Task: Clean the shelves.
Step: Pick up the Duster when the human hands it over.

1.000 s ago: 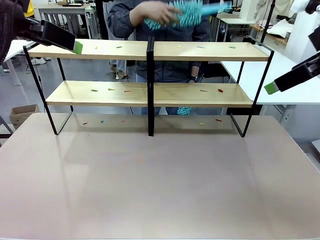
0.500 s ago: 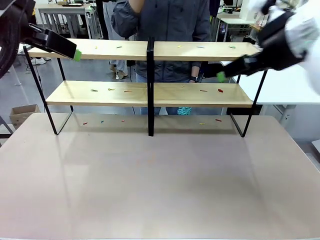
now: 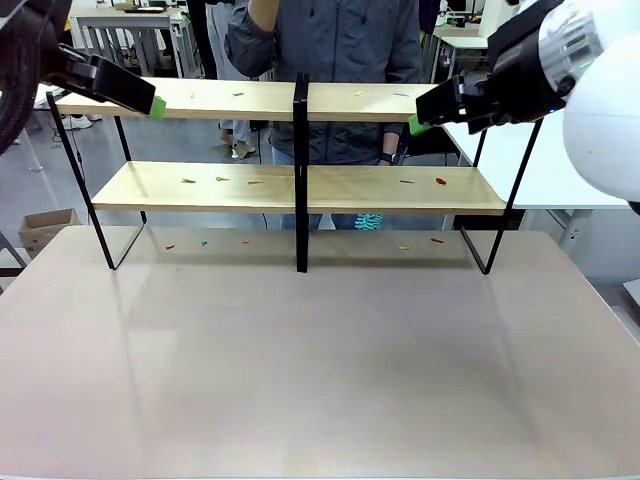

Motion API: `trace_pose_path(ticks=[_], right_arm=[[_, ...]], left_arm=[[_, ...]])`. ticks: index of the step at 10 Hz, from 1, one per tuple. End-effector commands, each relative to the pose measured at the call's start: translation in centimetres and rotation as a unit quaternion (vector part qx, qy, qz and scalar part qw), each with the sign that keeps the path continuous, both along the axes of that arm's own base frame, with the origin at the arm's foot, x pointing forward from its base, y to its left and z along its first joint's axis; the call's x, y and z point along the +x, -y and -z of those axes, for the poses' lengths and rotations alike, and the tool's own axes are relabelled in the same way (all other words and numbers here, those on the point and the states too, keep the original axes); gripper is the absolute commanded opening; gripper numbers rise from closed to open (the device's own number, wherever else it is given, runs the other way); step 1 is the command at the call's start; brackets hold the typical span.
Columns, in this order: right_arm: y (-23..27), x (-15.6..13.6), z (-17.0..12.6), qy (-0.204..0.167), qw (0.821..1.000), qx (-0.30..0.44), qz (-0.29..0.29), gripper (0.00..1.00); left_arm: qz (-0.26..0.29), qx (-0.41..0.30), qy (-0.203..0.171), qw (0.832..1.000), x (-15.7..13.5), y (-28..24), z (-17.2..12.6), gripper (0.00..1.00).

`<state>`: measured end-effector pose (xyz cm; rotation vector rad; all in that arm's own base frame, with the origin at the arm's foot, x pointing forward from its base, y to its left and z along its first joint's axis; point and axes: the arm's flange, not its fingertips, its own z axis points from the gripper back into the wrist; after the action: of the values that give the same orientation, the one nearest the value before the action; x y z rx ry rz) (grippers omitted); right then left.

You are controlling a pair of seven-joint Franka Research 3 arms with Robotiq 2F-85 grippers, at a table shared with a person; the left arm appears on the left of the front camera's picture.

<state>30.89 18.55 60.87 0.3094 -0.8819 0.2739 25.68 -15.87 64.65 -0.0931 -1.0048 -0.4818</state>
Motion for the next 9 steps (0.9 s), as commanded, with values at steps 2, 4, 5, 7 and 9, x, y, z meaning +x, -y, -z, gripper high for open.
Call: trace_pose_path(ticks=[2, 4, 5, 7, 9], right_arm=[[0.0, -3.2, -1.1, 0.000, 0.999, -0.031, -0.012, 1.00], [-0.4, -4.7, -1.3, 0.014, 0.999, -0.049, 0.002, 1.00], [-0.3, -5.5, -1.2, 0.023, 0.999, -0.048, 0.006, 1.00], [0.1, -7.2, -1.1, 0.042, 0.998, -0.048, 0.012, 1.00], [0.2, -7.5, -1.1, 0.046, 0.998, -0.052, 0.012, 1.00]], left_arm=[[-0.002, -0.009, 0.003, 1.000, 0.1, -0.1, -0.1, 1.00], [-0.002, -0.009, 0.003, 1.000, 0.1, -0.1, -0.1, 1.00], [-0.002, -0.009, 0.003, 1.000, 0.1, -0.1, -0.1, 1.00], [-0.002, -0.009, 0.003, 1.000, 0.1, -0.1, -0.1, 1.00], [-0.002, -0.009, 0.003, 1.000, 0.1, -0.1, -0.1, 1.00]])
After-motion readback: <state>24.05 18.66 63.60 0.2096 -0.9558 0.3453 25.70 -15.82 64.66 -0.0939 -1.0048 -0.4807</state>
